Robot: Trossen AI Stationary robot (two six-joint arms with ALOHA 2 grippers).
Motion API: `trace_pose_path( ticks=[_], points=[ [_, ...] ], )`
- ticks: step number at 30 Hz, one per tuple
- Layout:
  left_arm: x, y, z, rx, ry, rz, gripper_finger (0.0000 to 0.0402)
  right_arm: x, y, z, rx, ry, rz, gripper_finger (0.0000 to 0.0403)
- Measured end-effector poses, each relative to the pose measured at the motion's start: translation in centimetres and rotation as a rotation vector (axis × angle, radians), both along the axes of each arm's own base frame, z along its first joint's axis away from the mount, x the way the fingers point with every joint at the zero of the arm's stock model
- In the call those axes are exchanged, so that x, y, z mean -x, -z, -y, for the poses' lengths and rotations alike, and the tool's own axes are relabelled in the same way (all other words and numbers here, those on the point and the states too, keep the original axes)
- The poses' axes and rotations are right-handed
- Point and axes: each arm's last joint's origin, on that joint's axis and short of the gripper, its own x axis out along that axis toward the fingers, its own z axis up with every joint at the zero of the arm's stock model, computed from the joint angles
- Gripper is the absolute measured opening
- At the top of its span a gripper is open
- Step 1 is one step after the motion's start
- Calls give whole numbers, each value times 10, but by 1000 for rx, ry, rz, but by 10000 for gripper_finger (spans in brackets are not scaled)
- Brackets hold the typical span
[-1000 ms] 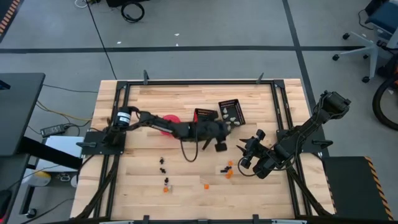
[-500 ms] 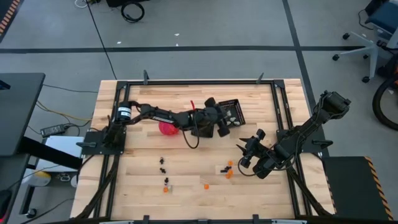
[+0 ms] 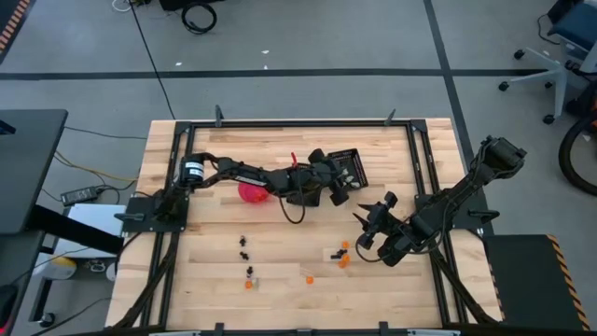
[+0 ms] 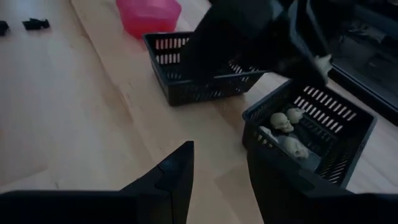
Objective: Sort Halloween decoration
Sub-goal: Put the white skull toy into the right black bin, then put the black skeleton toy into the left black bin
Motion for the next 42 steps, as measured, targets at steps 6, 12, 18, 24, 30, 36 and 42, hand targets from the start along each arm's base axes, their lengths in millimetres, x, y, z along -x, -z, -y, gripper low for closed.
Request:
trace_pose_path(
  ticks=[6, 12, 18, 24, 30, 36, 42],
  points=[
    [-15, 10, -1, 14, -3, -87, 166, -2, 0, 1, -4, -13, -18, 153],
    [-19, 18, -1, 19, -2, -132, 194, -2, 0, 1, -4, -16, -22, 153],
    [-19, 19, 1, 6, 12, -145, 219, -2, 0, 1, -7, -17, -21, 153],
    [-18, 13, 11, -81, 67, -202, 218, -2, 0, 1, -6, -17, -22, 153],
    [-8, -2, 53, -325, 116, -335, 194, -2, 0, 0, -2, -21, -24, 153],
    [16, -8, 100, -457, 261, -409, 168, 0, 0, -1, 4, -31, -26, 153],
    [59, -21, 139, -450, 397, -490, 156, 1, 0, -2, 5, -36, -27, 153]
  ],
)
